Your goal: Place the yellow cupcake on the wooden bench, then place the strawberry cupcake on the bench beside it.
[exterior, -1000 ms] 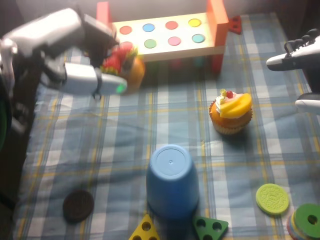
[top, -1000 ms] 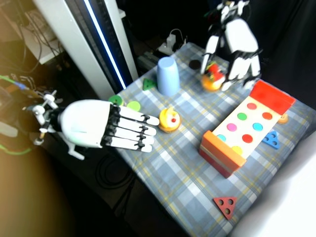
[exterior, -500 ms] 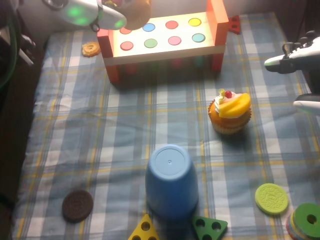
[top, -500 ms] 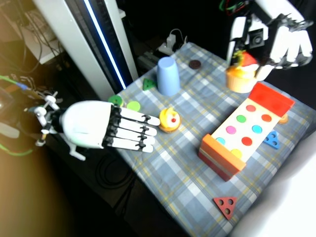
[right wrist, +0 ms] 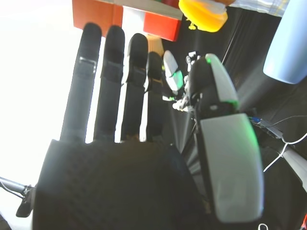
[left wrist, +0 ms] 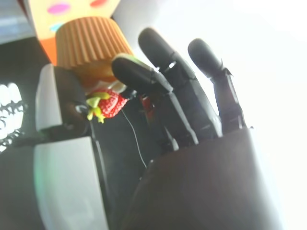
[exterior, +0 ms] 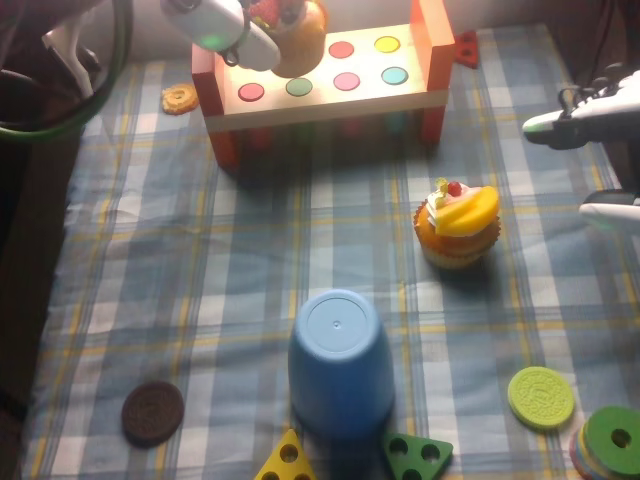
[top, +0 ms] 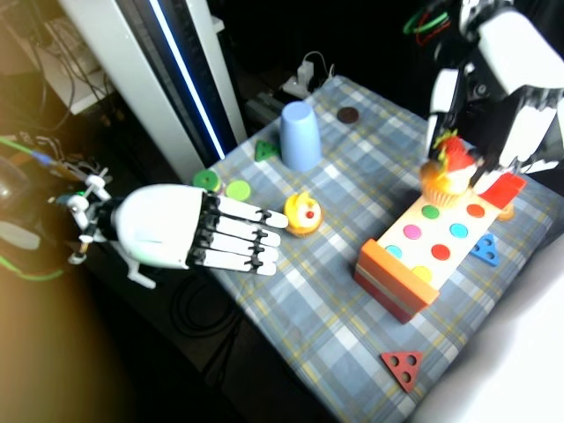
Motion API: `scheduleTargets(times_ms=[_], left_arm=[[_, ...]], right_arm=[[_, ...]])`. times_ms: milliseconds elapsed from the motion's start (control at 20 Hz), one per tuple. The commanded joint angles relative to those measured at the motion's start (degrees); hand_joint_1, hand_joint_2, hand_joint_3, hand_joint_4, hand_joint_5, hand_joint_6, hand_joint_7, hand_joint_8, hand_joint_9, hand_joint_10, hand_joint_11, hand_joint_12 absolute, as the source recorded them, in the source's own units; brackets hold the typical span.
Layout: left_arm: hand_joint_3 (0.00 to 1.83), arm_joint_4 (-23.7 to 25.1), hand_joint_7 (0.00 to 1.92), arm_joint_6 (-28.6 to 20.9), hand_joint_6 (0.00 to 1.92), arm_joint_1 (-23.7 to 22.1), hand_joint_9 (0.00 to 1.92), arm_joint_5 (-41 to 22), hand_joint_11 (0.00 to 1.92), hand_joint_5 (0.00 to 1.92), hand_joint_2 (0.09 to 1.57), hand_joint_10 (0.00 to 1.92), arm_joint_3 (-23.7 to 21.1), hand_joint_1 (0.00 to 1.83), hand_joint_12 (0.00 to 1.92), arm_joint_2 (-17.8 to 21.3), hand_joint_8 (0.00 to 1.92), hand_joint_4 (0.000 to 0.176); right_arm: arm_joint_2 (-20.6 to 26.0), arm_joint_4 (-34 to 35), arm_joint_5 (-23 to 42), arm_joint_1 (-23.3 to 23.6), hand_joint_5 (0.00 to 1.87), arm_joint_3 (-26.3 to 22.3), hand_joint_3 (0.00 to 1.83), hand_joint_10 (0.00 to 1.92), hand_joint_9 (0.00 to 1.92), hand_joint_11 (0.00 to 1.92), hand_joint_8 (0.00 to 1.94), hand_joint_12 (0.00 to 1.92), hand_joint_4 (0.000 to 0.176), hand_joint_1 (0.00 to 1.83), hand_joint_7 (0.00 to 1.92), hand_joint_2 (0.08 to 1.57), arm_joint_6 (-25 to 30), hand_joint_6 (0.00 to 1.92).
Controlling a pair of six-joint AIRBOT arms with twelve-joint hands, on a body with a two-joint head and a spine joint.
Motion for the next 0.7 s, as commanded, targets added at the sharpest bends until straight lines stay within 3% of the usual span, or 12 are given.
scheduleTargets(times_ms=[0, 100, 150, 200, 250, 350, 400, 450, 500, 550, 600, 650], left_arm=[[0.01, -2.41, 1.07, 2.85, 0.75, -0.35, 0.85, -3.83, 0.24, 1.03, 1.09, 0.76, 0.51, 1.24, 1.34, -0.26, 1.0, 0.0], [0.0, -7.5, 0.98, 8.76, 1.01, 0.04, 0.91, -3.84, 0.21, 0.89, 1.14, 0.27, 0.99, 1.2, 1.05, -0.39, 1.11, 0.0], [0.0, -8.67, 0.93, 9.94, 1.12, 0.07, 0.9, -3.86, 0.19, 0.84, 1.17, 0.13, 1.16, 1.18, 0.98, -0.35, 1.14, 0.018], [0.0, -9.05, 0.92, 10.05, 1.1, 0.16, 0.93, -3.87, 0.21, 0.88, 1.16, 0.08, 1.32, 1.18, 0.92, -0.28, 1.13, 0.036], [0.0, -9.39, 0.95, 10.05, 0.97, 0.27, 0.97, -3.87, 0.25, 0.92, 1.14, 0.07, 1.41, 1.2, 0.94, -0.14, 1.15, 0.0], [0.0, -9.41, 0.93, 10.05, 0.99, 0.4, 0.99, -3.86, 0.21, 0.92, 1.15, 0.05, 1.29, 1.19, 0.95, 0.08, 1.15, 0.016], [0.0, -9.41, 0.9, 10.05, 1.05, 0.57, 0.96, -3.86, 0.2, 0.91, 1.16, 0.03, 1.21, 1.19, 0.97, 0.12, 1.16, 0.037], [0.0, -9.42, 0.9, 10.05, 1.05, 0.78, 0.98, -3.86, 0.21, 0.88, 1.16, 0.03, 1.14, 1.19, 1.0, 0.14, 1.21, 0.014], [0.0, -9.42, 0.8, 10.05, 1.22, 1.05, 0.85, -3.86, 0.13, 0.81, 1.2, 0.0, 0.99, 0.98, 0.98, 0.19, 0.56, 0.144], [0.0, -9.39, 0.8, 10.05, 1.33, 1.17, 0.76, -3.86, 0.07, 0.74, 1.23, 0.0, 0.85, 0.91, 0.91, 0.21, 0.22, 0.17], [0.0, -9.28, 0.71, 10.05, 0.51, 1.18, 0.64, -3.86, 0.04, 0.56, 1.16, 0.0, 0.72, 0.79, 0.79, 0.24, 0.06, 0.093], [0.0, -9.18, 0.62, 10.05, 0.16, 1.18, 0.56, -3.86, 0.04, 0.52, 1.11, 0.0, 0.6, 0.79, 0.7, 0.27, 0.01, 0.083]], right_arm=[[-0.09, 1.35, 6.71, 0.87, 0.63, 0.23, 0.0, 0.01, 0.76, 0.62, 0.0, 0.29, 0.0, 0.76, 0.8, 1.23, 0.44, 0.01], [-0.14, 1.36, 6.71, 0.88, 0.64, 0.25, 0.0, 0.0, 0.76, 0.61, 0.0, 0.28, 0.0, 0.77, 0.79, 1.23, 0.54, 0.01], [-0.14, 1.36, 6.71, 0.88, 0.62, 0.25, 0.0, 0.01, 0.76, 0.61, 0.0, 0.27, 0.0, 0.8, 0.8, 1.24, 0.65, 0.0], [-0.14, 1.36, 6.71, 0.87, 0.61, 0.25, 0.0, 0.01, 0.77, 0.6, 0.01, 0.27, 0.0, 0.81, 0.81, 1.24, 0.69, 0.0], [-0.17, 1.36, 6.7, 0.87, 0.6, 0.25, 0.0, 0.0, 0.77, 0.59, 0.01, 0.26, 0.0, 0.82, 0.81, 1.24, 0.72, 0.0], [-0.18, 1.37, 6.7, 0.87, 0.6, 0.25, 0.0, 0.0, 0.77, 0.62, 0.0, 0.27, 0.0, 0.82, 0.79, 1.24, 0.82, 0.0], [-0.18, 1.38, 6.7, 0.87, 0.6, 0.25, 0.0, 0.0, 0.77, 0.62, 0.0, 0.27, 0.0, 0.83, 0.78, 1.23, 0.92, 0.0], [-0.18, 1.38, 6.7, 0.87, 0.6, 0.25, 0.0, 0.0, 0.76, 0.59, 0.0, 0.26, 0.0, 0.84, 0.79, 1.23, 1.0, 0.0], [-0.18, 1.38, 6.7, 0.87, 0.6, 0.24, 0.0, 0.0, 0.76, 0.58, 0.01, 0.25, 0.0, 0.84, 0.8, 1.23, 1.08, 0.0], [-0.18, 1.38, 6.7, 0.87, 0.61, 0.24, 0.0, 0.0, 0.76, 0.58, 0.01, 0.25, 0.0, 0.82, 0.81, 1.23, 1.16, 0.0], [-0.18, 1.4, 6.71, 0.87, 0.61, 0.24, 0.0, 0.0, 0.76, 0.6, 0.0, 0.26, 0.0, 0.83, 0.8, 1.23, 1.28, 0.0], [-0.18, 1.4, 6.71, 0.87, 0.61, 0.24, 0.0, 0.0, 0.75, 0.61, 0.0, 0.25, 0.0, 0.81, 0.78, 1.24, 1.35, 0.0]])
